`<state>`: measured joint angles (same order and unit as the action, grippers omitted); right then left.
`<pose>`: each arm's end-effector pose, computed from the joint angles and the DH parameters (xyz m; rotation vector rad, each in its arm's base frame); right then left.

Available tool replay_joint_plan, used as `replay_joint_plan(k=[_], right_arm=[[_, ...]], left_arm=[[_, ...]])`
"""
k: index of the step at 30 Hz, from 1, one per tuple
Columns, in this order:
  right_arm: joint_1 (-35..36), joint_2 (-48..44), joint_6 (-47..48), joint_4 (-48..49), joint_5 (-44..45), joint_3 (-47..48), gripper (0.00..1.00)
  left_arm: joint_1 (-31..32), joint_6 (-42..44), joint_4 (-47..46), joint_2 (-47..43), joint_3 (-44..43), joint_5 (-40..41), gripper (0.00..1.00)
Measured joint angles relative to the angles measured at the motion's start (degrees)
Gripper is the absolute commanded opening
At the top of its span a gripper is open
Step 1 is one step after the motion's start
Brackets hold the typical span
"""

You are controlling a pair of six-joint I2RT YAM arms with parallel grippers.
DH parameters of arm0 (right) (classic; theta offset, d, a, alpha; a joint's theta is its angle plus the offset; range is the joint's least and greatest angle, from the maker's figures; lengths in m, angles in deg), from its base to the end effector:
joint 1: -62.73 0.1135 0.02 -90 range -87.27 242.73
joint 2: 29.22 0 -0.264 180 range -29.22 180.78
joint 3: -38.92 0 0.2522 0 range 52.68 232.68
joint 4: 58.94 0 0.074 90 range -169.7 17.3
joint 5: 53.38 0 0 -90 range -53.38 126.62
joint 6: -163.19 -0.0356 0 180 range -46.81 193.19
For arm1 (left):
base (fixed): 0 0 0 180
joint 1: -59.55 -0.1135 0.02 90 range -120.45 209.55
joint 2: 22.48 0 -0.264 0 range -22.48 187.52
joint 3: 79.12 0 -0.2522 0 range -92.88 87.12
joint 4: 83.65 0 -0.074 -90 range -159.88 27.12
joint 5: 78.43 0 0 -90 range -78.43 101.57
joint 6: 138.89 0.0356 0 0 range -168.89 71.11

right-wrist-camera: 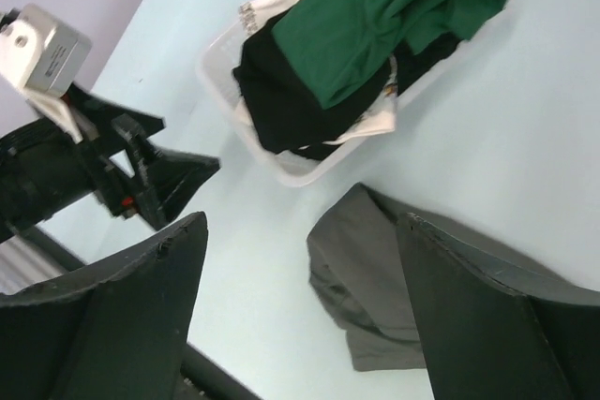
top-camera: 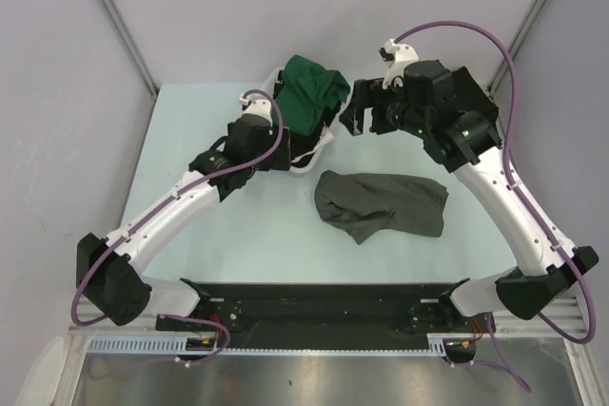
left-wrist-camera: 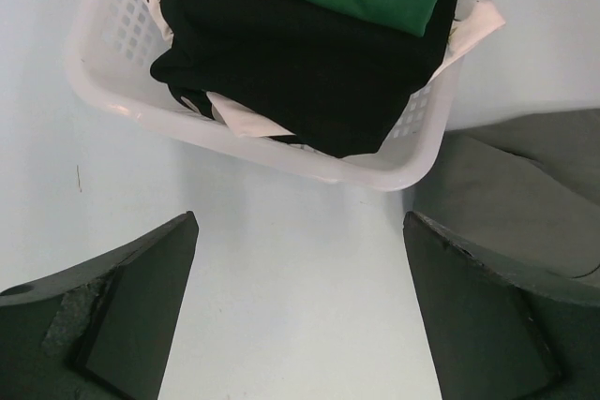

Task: Fold and stack the t-shirts
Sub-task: Move the tshirt to the center of the board

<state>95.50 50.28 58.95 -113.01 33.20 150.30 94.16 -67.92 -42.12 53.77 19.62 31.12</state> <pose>0.2406 0.1574 0.4649 -0.3625 1.9724 0.5923 0.2495 -0.1577 0.3280 0.1071 2.1678 -0.1591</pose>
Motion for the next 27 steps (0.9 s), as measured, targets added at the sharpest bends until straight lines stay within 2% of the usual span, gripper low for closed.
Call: replay_joint_plan(k=[7, 13, 20, 27], right_arm=[[-5.4, 2.6, 1.7, 5.2, 1.6, -3.1, 0.84], [-8.3, 14.6, 1.9, 12.0, 0.7, -6.4, 0.82], [-9.1, 28.0, 0.3, 20.5, -4.1, -7.6, 0.78], [-9.3, 32.8, -1.6, 28.1, -8.3, -7.6, 0.73]], left_arm=[[0.0, -0.5, 0.3, 1.6, -0.2, 0.4, 0.96], [0.2, -1.5, 1.3, 1.3, -0.2, 0.9, 0.96], [0.5, -2.0, 4.0, -3.9, 0.6, 2.0, 0.96], [0.5, -2.0, 8.0, -9.4, 1.6, 4.7, 0.96]])
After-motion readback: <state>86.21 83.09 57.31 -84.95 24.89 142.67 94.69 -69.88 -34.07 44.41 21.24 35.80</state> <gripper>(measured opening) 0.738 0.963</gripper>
